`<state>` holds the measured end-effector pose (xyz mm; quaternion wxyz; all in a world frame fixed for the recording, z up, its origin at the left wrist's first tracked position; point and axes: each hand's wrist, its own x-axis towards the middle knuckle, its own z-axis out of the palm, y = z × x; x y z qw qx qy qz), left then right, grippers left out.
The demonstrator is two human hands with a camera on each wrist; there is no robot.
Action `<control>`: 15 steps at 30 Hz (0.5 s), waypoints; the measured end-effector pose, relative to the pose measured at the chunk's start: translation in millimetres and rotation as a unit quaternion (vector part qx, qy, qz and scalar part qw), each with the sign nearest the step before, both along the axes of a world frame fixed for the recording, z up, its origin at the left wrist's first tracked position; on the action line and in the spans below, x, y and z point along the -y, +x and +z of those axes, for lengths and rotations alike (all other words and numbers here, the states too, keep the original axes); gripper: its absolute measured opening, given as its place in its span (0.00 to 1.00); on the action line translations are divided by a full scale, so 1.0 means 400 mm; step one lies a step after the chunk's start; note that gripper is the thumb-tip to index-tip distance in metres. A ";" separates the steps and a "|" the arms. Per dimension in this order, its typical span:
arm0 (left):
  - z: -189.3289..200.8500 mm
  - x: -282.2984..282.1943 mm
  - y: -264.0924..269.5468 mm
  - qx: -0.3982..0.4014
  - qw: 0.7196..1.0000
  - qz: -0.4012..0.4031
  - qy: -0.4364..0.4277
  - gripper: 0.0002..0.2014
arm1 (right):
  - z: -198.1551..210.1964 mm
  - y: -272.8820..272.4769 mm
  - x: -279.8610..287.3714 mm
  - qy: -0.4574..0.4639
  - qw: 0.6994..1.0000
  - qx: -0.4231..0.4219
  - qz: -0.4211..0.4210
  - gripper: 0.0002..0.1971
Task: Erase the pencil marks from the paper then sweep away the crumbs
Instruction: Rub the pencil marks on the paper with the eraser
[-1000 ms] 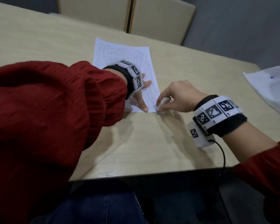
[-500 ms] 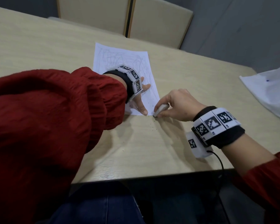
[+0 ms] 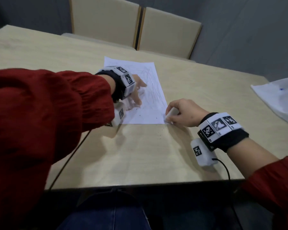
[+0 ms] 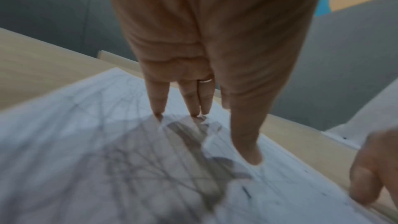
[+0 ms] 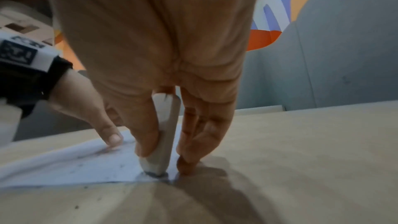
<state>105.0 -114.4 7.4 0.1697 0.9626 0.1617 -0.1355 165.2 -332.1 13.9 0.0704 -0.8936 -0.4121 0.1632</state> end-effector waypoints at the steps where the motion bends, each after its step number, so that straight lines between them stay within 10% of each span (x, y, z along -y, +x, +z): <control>1: 0.006 -0.017 -0.019 0.001 1.000 0.019 0.012 0.46 | 0.000 -0.002 -0.007 -0.004 1.000 0.005 0.001 0.05; 7: 0.004 -0.028 -0.147 -0.080 0.987 -0.003 0.142 0.12 | -0.003 -0.014 -0.033 -0.005 0.998 0.069 -0.008 0.09; 11: -0.004 0.015 -0.210 -0.071 0.984 -0.036 0.162 0.30 | 0.010 -0.019 -0.043 0.004 0.996 0.094 0.000 0.09; 15: 0.007 0.056 -0.262 -0.076 0.983 -0.072 0.151 0.28 | 0.014 -0.072 -0.041 0.020 0.997 0.065 0.021 0.07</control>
